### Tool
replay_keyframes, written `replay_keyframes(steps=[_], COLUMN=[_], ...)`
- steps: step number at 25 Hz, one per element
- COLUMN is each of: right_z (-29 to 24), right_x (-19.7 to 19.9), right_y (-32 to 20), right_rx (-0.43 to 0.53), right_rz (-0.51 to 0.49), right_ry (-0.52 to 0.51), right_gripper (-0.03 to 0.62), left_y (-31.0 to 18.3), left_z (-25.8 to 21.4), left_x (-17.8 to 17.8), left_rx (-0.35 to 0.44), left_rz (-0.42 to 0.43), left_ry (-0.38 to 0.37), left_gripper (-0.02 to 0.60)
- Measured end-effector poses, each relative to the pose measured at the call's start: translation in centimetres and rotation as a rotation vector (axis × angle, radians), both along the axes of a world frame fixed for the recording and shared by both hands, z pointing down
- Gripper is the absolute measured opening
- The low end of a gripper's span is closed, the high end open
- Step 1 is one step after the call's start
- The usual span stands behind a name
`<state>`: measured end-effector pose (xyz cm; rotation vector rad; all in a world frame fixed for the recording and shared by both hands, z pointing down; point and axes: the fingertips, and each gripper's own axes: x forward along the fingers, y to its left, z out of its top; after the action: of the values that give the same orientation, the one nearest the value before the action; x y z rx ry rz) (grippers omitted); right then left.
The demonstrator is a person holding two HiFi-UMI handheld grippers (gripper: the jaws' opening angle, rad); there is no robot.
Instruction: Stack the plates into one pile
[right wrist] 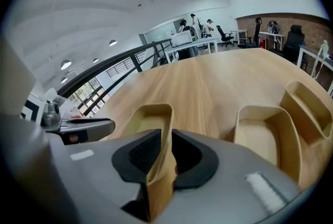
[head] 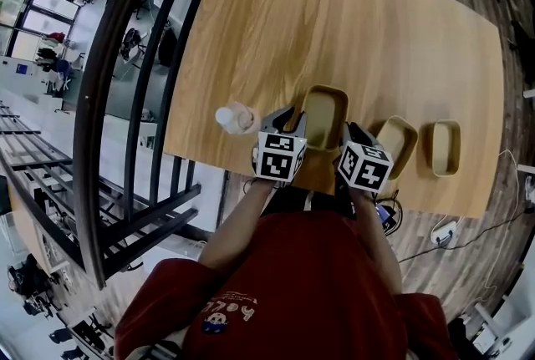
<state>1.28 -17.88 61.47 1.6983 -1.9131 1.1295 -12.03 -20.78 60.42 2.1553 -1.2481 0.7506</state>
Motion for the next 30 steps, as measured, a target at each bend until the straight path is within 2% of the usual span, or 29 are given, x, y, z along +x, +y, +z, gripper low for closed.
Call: replay_keyframes(steps=[12,19,23,30], right_z=[2.3,2.7,2.7,2.2], right_x=[-0.4,-0.7,-1.0,-0.8], right_y=[0.0,0.1,0.1,0.4], right_rx=[-0.061,-0.073,-0.071,-0.06], right_rz=[-0.012,-0.026,-0.033,-0.02], right_ry=[0.01,0.007,0.007,0.002], right_gripper=[0.075,0.07,0.057,0.046], left_y=[0.7,0.9,0.9,1.0], left_z=[3.4,3.8,3.8,2.9], left_x=[0.4,0.8,0.8,1.0], left_rx=[-0.098,-0.104,-0.113,-0.103], left_rz=[-0.001,0.008,-0.005,-0.012], left_ry=[0.018,0.017,0.031,0.056], left_gripper=[0.101,0.098,0.06,0.051])
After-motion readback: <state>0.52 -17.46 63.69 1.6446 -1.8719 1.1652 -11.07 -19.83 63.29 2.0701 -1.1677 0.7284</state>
